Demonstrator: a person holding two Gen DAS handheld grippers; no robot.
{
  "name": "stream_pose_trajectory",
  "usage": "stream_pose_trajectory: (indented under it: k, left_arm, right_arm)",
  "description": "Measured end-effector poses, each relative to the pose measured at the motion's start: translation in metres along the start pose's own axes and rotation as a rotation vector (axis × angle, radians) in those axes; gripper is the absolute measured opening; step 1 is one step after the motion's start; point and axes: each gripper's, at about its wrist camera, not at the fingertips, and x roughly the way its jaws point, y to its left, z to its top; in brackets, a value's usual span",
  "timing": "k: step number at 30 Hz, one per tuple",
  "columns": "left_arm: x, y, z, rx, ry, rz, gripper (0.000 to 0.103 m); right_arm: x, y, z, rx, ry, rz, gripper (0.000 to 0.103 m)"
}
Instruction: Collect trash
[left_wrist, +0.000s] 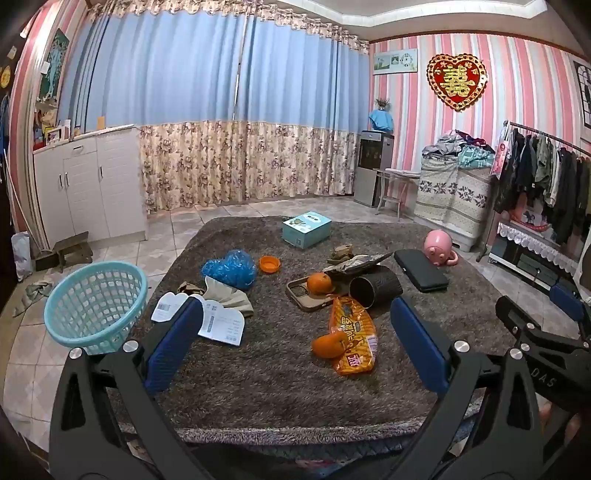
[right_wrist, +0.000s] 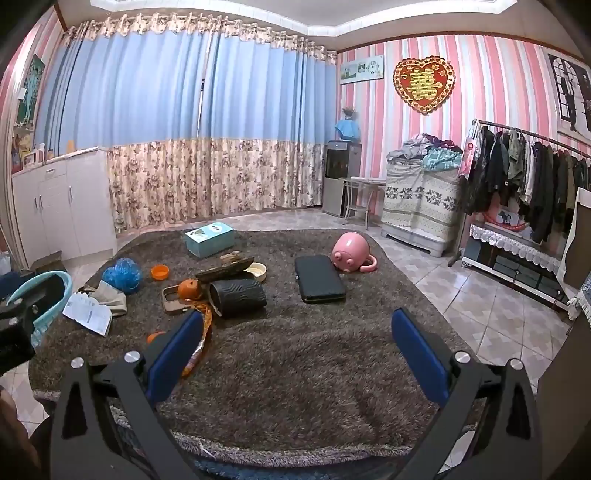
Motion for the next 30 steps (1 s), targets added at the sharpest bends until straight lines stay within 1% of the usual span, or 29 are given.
stream_pose_trajectory:
  k: [6, 30]
  left_arm:
    - [-0.0062, 0.0018, 0.005, 0.0, 0.003, 0.003, 0.098]
    - [-0.0041, 0.0073, 0.0086, -0.008, -0.003, 0.009, 0.098]
  right_arm:
    - [-0.0004, -0.0038, 0.0032, 0.002, -0.007, -0.009, 0.099]
    - [0.0034, -0.0085, 0.0047, -0.012, 0.003, -0.016, 0.099]
